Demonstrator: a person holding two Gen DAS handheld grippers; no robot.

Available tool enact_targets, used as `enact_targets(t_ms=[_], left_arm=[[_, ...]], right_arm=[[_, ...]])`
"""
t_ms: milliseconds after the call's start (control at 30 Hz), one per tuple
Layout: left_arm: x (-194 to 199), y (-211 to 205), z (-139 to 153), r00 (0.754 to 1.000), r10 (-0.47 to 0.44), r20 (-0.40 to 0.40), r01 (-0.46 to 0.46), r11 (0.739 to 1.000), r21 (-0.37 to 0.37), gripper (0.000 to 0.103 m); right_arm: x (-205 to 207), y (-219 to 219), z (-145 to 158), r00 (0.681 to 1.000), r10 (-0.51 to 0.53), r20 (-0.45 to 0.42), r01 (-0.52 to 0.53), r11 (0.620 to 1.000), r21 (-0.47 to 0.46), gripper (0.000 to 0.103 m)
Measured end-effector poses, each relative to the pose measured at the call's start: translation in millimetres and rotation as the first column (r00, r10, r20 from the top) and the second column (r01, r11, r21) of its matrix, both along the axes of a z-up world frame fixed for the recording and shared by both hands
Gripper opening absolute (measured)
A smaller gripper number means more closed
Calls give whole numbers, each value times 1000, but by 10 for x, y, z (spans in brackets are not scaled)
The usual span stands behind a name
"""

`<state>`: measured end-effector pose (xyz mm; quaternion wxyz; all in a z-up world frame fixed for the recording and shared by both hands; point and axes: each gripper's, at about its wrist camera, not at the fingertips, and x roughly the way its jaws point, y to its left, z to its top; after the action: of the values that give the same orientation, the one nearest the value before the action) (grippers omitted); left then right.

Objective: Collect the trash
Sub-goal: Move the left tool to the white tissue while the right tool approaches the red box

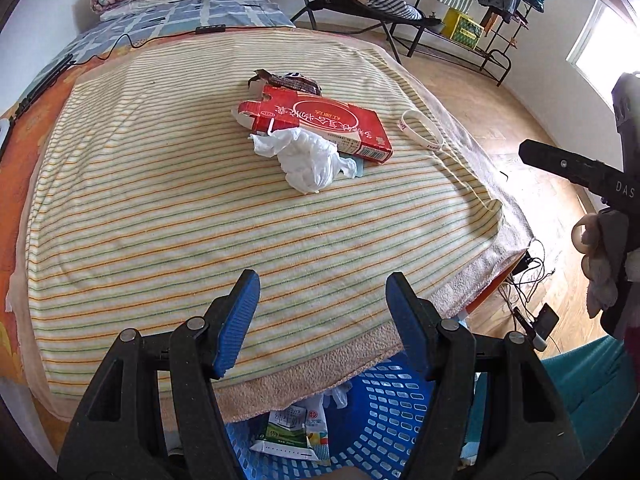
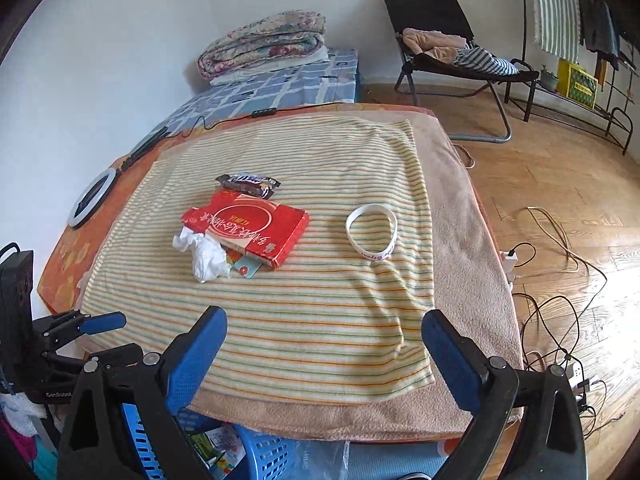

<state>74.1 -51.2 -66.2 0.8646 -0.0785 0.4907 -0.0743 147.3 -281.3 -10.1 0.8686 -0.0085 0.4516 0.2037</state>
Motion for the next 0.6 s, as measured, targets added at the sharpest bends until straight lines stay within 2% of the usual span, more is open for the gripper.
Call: enact_targets(t_ms=[267, 367, 600], left_arm=[[475, -10, -54, 999, 49, -6, -49, 998, -35, 67], [638, -22, -86, 998, 64, -2, -64, 998, -17, 67], [968, -6, -212, 993, 110, -38, -112, 992, -63, 67]], right_arm=[[467, 24, 60, 999, -35, -3, 35, 997, 68, 99], [556, 80, 60, 999, -39, -15, 41, 995, 86, 99], [634, 109, 22, 998, -48, -39, 53, 992, 118, 99]])
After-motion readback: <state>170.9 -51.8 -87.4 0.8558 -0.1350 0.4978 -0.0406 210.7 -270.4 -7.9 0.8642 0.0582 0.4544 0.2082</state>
